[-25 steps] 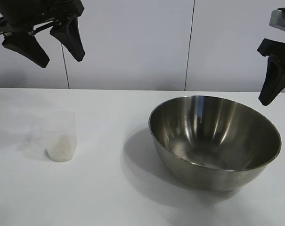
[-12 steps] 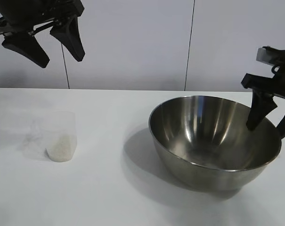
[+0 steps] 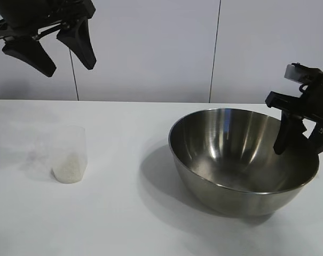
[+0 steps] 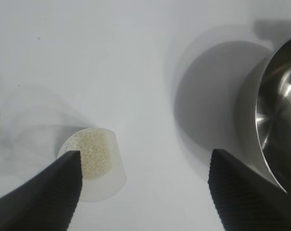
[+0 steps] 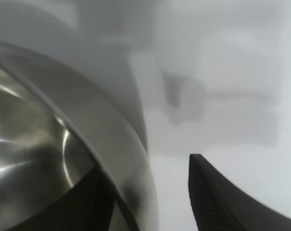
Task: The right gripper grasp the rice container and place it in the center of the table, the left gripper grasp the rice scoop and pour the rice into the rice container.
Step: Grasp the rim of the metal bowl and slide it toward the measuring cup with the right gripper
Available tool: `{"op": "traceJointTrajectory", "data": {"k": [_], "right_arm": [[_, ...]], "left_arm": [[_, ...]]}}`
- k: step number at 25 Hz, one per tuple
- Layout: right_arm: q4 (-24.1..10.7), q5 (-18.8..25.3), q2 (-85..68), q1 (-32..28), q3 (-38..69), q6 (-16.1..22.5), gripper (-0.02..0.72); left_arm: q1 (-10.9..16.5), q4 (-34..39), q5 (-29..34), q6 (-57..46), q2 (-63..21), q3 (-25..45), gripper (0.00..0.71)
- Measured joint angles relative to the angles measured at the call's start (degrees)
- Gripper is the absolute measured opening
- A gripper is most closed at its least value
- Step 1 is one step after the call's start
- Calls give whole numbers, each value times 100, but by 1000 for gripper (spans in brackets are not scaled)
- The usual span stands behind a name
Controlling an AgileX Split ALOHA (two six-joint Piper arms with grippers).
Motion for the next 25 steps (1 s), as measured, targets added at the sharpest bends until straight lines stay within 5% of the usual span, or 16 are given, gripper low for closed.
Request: {"op": "traceJointTrajectory", "data": {"k": [3, 6, 17, 25], "right_arm": [[52, 0, 0, 0, 0, -64, 100], [109, 108, 0, 0, 0, -257, 31], [803, 922, -608, 17, -474, -818, 19], [883, 651, -662, 882, -538, -616, 19]], "left_arm": [[0, 0, 0, 0, 0, 0, 533], [0, 0, 0, 0, 0, 0, 533], [0, 0, 0, 0, 0, 0, 533], [0, 0, 0, 0, 0, 0, 533]]}}
